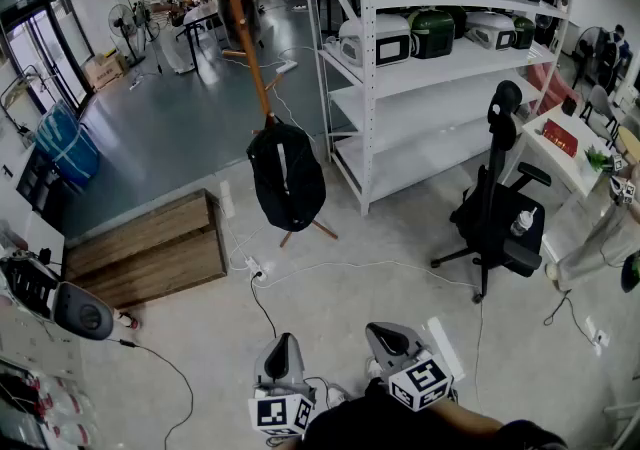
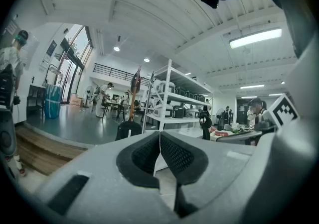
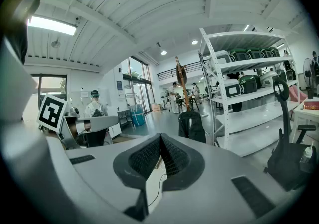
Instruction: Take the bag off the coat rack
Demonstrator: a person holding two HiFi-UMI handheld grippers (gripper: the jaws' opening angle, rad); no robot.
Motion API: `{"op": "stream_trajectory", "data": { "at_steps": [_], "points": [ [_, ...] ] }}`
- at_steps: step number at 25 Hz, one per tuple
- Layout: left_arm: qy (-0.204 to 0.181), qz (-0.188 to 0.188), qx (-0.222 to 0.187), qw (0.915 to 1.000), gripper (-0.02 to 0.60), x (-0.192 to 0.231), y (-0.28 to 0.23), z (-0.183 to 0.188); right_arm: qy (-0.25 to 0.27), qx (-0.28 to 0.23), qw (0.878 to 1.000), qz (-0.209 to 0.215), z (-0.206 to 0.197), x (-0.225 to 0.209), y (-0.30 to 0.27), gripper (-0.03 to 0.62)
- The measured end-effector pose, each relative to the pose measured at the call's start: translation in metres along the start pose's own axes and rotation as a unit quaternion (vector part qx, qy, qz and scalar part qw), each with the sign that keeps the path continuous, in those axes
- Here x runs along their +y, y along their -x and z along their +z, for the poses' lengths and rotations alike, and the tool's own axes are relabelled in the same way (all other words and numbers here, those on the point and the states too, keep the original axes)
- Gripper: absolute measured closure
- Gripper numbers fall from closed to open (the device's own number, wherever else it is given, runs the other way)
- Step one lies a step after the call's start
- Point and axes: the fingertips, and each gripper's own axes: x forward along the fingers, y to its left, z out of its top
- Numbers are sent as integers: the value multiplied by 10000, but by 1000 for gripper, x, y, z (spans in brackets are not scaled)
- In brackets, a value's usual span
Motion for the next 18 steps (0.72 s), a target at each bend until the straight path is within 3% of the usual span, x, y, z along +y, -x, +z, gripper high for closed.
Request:
{"op": "stream_trajectory", "data": {
  "at_steps": [18],
  "points": [
    [-3,26,191,9998,564,-18,-14,-12,-144,-78,9990,423,11,-10,-2,583]
  ]
}}
